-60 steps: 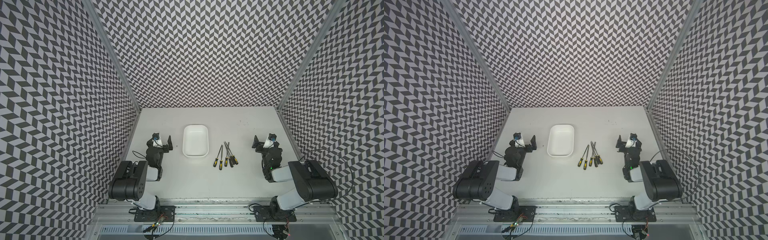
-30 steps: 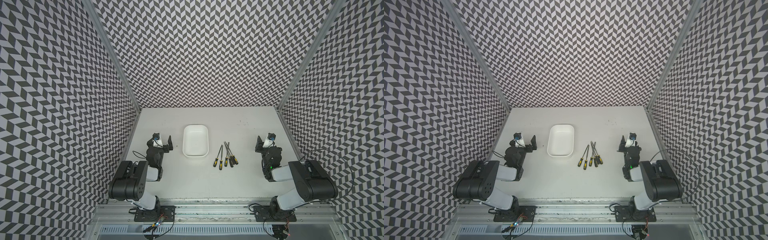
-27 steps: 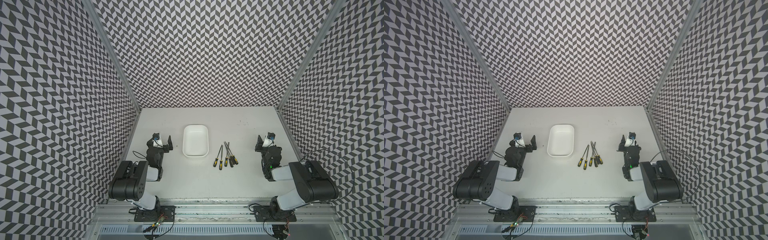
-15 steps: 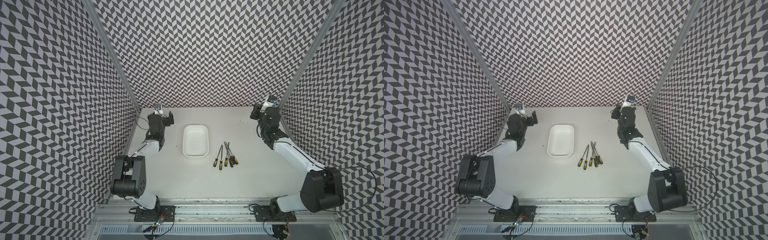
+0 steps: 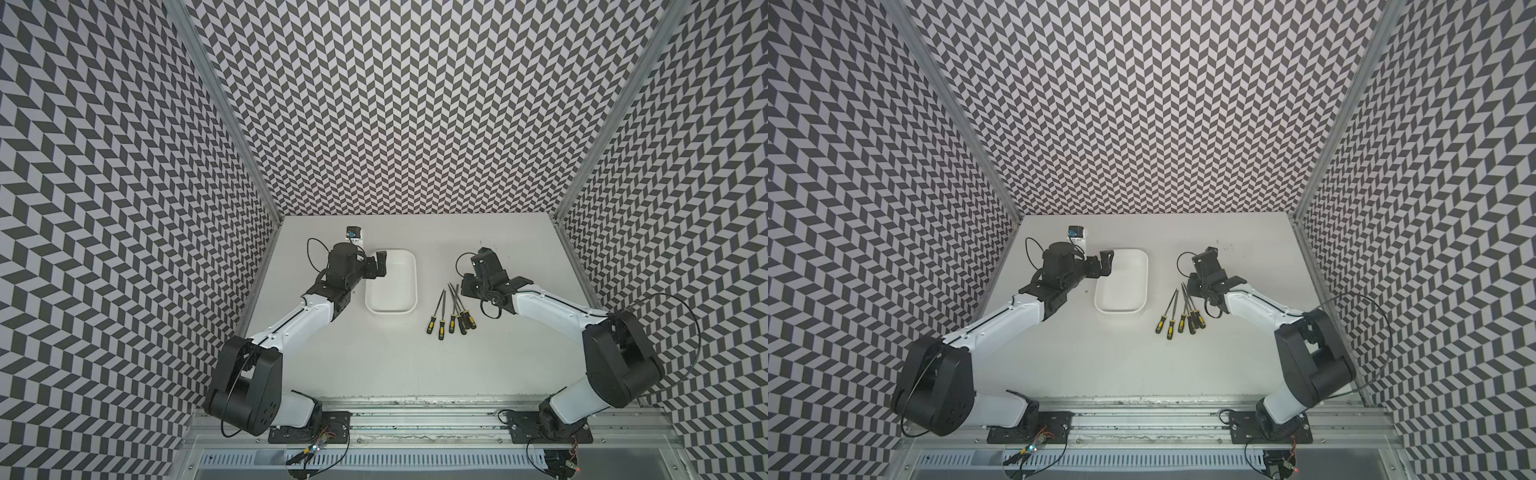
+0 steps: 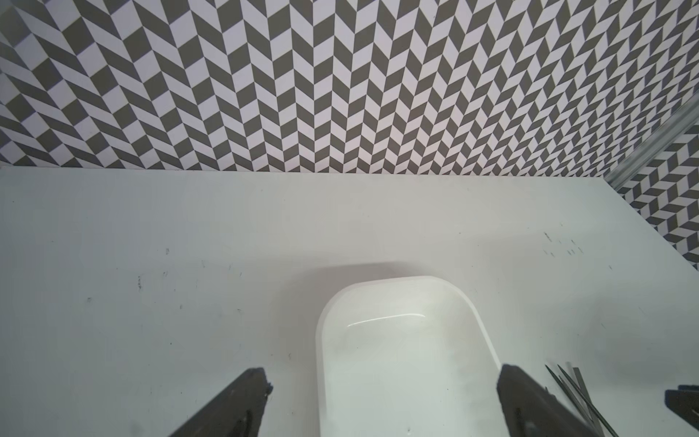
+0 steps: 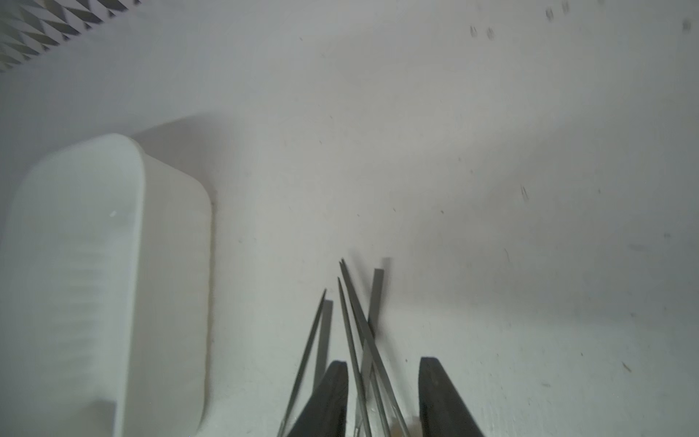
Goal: Put the file tool into the storage box
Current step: Pick up the file tool from the center of the board.
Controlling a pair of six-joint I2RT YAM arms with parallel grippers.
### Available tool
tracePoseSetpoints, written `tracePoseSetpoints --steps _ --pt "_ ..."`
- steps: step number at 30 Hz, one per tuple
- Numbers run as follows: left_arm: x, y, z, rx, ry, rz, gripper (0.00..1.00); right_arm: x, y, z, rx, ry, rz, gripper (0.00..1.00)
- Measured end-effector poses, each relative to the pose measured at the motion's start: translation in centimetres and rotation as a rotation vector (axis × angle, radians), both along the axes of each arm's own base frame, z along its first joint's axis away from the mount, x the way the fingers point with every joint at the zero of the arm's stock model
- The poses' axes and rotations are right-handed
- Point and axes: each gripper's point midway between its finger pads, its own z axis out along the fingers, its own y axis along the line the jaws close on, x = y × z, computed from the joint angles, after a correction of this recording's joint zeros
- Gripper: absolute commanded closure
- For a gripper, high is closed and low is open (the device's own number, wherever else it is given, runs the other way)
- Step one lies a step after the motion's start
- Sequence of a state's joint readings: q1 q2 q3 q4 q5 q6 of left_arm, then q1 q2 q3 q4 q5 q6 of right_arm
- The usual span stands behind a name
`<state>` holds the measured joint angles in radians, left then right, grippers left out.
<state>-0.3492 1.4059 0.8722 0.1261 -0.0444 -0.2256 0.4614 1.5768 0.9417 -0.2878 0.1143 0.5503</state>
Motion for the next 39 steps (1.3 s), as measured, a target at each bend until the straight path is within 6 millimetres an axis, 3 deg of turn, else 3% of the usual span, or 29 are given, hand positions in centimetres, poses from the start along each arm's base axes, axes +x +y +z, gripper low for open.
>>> tracePoseSetpoints --steps 9,24,39 --pt "0.3 1.5 0.0 0.040 0.001 0.066 0.00 -1.5 0.3 -4.6 -0.010 0.151 0.015 0.66" --pt "0.2 2.1 0.3 0.052 -0.006 0.090 0.00 -1.3 0.7 -6.1 -0.042 0.196 0.040 0.67" --pt "0.0 2.2 0.7 0.042 -0.008 0.097 0.00 0.4 1.6 -6.4 -0.113 0.175 0.070 0.94"
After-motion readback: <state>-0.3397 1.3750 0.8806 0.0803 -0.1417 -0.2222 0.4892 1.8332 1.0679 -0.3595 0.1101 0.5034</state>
